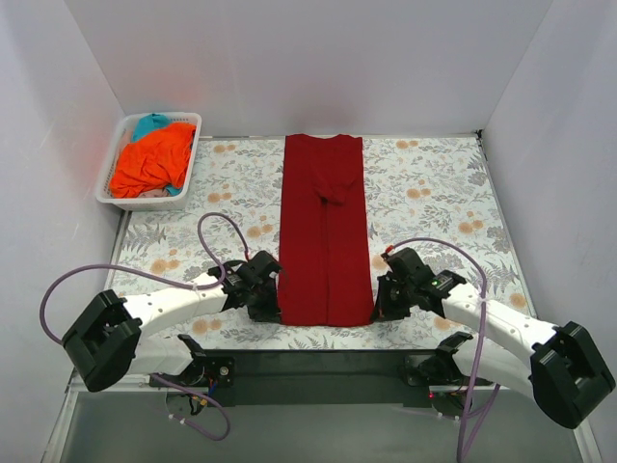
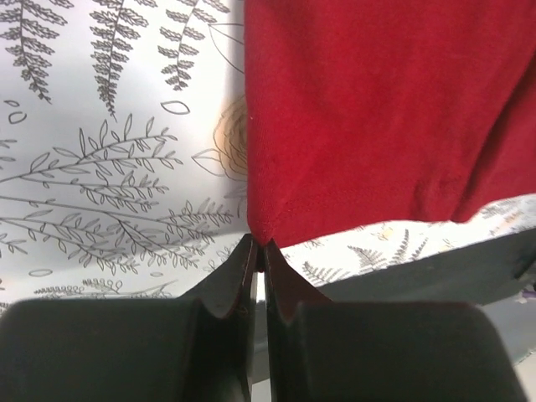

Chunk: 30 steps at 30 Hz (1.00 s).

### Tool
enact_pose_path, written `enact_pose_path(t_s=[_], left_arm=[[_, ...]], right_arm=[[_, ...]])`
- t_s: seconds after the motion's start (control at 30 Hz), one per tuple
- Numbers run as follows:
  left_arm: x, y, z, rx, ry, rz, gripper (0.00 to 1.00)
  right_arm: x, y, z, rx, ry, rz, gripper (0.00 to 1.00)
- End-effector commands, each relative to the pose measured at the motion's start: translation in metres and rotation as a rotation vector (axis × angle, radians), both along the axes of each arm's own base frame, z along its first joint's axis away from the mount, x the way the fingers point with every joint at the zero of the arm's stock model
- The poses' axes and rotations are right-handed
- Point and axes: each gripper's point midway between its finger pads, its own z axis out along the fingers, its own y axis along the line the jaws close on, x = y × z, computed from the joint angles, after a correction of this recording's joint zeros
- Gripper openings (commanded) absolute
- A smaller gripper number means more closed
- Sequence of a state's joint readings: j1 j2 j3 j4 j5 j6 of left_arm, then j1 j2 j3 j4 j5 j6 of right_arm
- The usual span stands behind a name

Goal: Fold and stack the t-shirts
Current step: Fold the tshirt

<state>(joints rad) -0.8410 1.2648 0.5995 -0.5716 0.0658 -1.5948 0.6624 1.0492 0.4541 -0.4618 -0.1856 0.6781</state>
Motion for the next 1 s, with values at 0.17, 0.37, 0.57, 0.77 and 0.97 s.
enact_pose_path(t_s=[0.17,0.37,0.57,0.77,0.97], left_arm=[[0.013,-0.015,0.046,-0.107,-0.09,0.025,0.0],[0.041,-0.029,0.077,-0.125,-0.176,0.03,0.0],[0.1,-0.023,0.099,-0.151,-0.245,0.101,0.0],[0.153,-0.029,0.115,-0.175,-0.308,0.108,0.0],[0.199,-0.035,0.113,-0.165,-0.336,0.124,0.0]], right_arm=[[0.027,0.013,0.047,0.113,-0.189,-0.04,0.01],[0.055,0.022,0.076,0.104,-0.283,-0.045,0.01],[0.092,0.03,0.1,0.045,-0.372,-0.039,0.01],[0.145,0.029,0.121,-0.019,-0.457,-0.068,0.01],[0.201,0.014,0.129,-0.031,-0.496,-0.083,0.01]])
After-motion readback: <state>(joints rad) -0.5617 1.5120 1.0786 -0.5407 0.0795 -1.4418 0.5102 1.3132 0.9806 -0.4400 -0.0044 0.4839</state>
